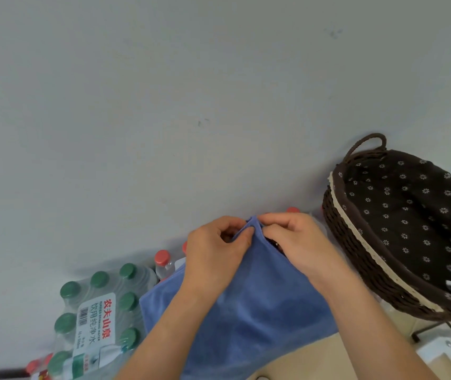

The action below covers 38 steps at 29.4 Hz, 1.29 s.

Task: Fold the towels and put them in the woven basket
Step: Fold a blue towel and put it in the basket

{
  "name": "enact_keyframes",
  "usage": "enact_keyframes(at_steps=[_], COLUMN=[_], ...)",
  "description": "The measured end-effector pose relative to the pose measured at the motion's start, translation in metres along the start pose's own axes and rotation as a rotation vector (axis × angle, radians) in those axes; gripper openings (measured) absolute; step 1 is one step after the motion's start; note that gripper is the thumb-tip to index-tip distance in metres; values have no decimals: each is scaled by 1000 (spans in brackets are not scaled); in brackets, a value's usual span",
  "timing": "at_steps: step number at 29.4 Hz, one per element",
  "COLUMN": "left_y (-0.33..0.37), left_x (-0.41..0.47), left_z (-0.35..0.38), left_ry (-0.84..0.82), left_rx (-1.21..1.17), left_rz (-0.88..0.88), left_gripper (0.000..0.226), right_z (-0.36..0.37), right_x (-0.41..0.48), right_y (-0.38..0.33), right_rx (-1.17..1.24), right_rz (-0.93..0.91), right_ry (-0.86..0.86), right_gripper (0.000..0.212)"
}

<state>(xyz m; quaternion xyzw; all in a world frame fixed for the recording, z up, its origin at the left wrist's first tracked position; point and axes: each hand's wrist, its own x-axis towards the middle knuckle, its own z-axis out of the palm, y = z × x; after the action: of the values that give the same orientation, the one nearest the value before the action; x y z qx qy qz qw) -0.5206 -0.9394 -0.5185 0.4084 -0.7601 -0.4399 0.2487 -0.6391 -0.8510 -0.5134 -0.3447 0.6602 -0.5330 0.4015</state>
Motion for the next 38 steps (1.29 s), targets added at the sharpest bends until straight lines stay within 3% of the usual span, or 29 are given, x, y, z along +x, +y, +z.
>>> enact_keyframes(at_steps=[4, 7, 12, 15, 17, 22, 25, 28, 31, 34, 36, 38], left_y=[0, -8, -46, -69, -78, -89, -79, -70, -62, -56, -50, -46], left_x=[-2, -1, -7, -19, -23, -31, -43, -62, -81, -97, -109, -119], left_z=[0, -10, -58, -93, -110, -144, -166, -177, -186, -195, -201, -203], left_ry=[23, -95, -430, -453, -386, -77, -10, 21, 57, -45, -230, -448], left_rx=[-10, 33, 630, 854, 881, 823, 539, 74, -225, -337, -362, -355], left_rz=[6, 15, 51, 4, 40, 425, 292, 94, 39, 67, 123, 178], left_gripper=[10, 13, 37, 36, 37, 41, 20, 16, 15, 25, 30, 22], right_z=[3, 3, -18, -29, -30, -23, -13, 1, 13, 19, 18, 17], right_x=[-2, -1, 6, 9, 7, -6, -21, -38, -60, -89, -110, -130], right_y=[5, 2, -6, -7, -9, -14, -24, -28, -30, -35, -39, -45], right_rx=[105, 39, -135, -301, -383, -359, -219, -270, -346, -411, -446, -475], right_rz=[-23, -59, -172, -201, -211, -189, -189, -228, -245, -248, -273, -283], right_ry=[55, 144, 425, 546, 591, 700, 740, 818, 893, 942, 971, 1005], right_gripper=[15, 15, 24, 9, 12, 9, 6, 7, 13, 13, 10, 9])
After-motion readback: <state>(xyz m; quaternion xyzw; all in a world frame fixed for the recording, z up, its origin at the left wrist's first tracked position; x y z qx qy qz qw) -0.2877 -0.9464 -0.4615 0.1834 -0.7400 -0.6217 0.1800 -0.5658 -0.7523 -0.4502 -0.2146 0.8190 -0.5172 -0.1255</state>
